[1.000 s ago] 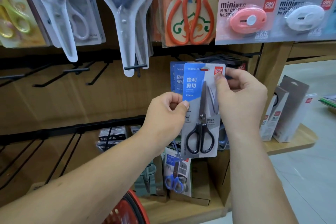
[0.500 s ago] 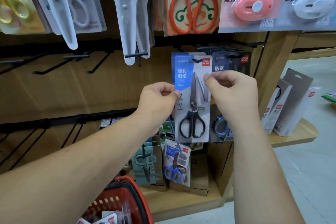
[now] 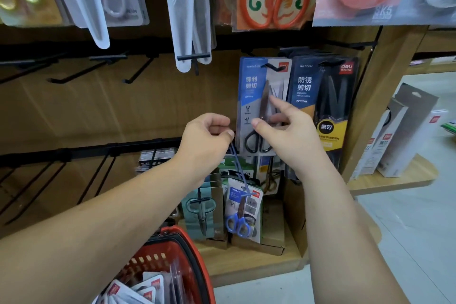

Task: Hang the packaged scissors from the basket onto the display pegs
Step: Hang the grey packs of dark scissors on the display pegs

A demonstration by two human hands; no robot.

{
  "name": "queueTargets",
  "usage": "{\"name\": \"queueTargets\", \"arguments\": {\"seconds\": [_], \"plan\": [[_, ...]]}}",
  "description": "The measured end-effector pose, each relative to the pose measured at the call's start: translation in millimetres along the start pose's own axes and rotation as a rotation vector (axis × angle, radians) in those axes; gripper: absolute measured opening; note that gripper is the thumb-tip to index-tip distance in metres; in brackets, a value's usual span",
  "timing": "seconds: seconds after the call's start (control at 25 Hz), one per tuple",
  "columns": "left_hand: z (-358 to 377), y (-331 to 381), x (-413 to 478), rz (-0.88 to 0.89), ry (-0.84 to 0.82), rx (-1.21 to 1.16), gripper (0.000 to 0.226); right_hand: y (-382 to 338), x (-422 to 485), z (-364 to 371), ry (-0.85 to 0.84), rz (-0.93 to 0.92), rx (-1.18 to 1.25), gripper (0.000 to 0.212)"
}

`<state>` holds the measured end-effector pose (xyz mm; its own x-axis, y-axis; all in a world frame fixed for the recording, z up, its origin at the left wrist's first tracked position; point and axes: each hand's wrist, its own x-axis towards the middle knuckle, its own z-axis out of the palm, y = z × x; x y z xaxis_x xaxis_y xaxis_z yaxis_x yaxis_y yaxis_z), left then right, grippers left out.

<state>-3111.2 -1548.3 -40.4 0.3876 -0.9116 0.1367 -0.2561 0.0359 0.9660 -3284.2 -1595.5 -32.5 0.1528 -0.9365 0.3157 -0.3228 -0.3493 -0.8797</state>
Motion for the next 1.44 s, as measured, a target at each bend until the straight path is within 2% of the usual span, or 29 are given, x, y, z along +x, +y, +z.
{"name": "queueTargets", "arguments": {"seconds": [0.08,0.2,0.28,0.44,0.6,0.76,0.8,0.84,0.92,1.0,1.12,1.24,1.32,1.4,1.44], "plan": [[-15.2,-1.0,-11.6,-0.003,-0.008,0.020,0.016,-4.8,-3.0,4.9,-0.030,-0.001,-0.010,0.069],[-47.3,0.0,-40.2,-0.028,-0.034,0.044,0.014,-20.0,-11.9,10.3,0.007,-0.013,-0.121,0.052],[-74.9,-6.8,-67.2,-0.032,-0.068,0.095,0.013,-33.4,-27.4,19.7,-0.039,-0.013,-0.196,0.050],[-149.4,-33.5,-137.1,-0.015,-0.159,0.253,0.018,-69.4,-83.9,65.8,-0.219,-0.065,-0.303,0.038],[-233.8,-68.1,-191.1,-0.035,-0.210,0.480,0.022,-94.5,-145.2,114.2,-0.503,-0.145,-0.436,0.031],[-296.6,-110.1,-233.0,-0.073,-0.162,0.647,0.026,-92.0,-184.2,154.5,-0.777,-0.057,-0.451,0.025],[-309.0,-119.5,-240.7,-0.090,-0.160,0.711,0.033,-88.1,-191.6,167.1,-0.822,-0.033,-0.446,0.027],[-320.6,-130.8,-247.7,-0.152,-0.175,0.783,0.048,-83.1,-199.4,181.1,-0.838,-0.017,-0.416,0.030],[-334.7,-146.7,-257.6,-0.408,-0.266,0.902,0.080,-74.4,-215.7,208.8,-0.821,-0.007,-0.355,0.039],[-334.4,-158.3,-263.1,-0.629,-0.353,0.921,0.092,-70.7,-227.0,230.5,-0.793,-0.077,-0.428,0.048],[-317.2,-165.8,-276.5,-0.621,-0.371,0.983,0.090,-62.6,-235.5,248.8,-0.844,-0.175,-0.547,0.063],[-306.3,-161.3,-283.1,-0.618,-0.302,0.753,0.085,-54.5,-244.3,254.7,-0.942,-0.201,-0.613,0.068],[-307.3,-158.1,-281.3,-0.655,-0.228,0.578,0.059,-51.0,-247.8,255.1,-0.953,-0.206,-0.577,0.063],[-314.5,-163.8,-279.8,-0.606,-0.165,0.572,0.030,-53.3,-247.3,253.6,-0.948,-0.139,-0.524,0.058],[-318.5,-162.6,-278.9,-0.575,-0.146,0.579,0.023,-54.2,-246.8,252.8,-0.944,-0.116,-0.522,0.058]]}}
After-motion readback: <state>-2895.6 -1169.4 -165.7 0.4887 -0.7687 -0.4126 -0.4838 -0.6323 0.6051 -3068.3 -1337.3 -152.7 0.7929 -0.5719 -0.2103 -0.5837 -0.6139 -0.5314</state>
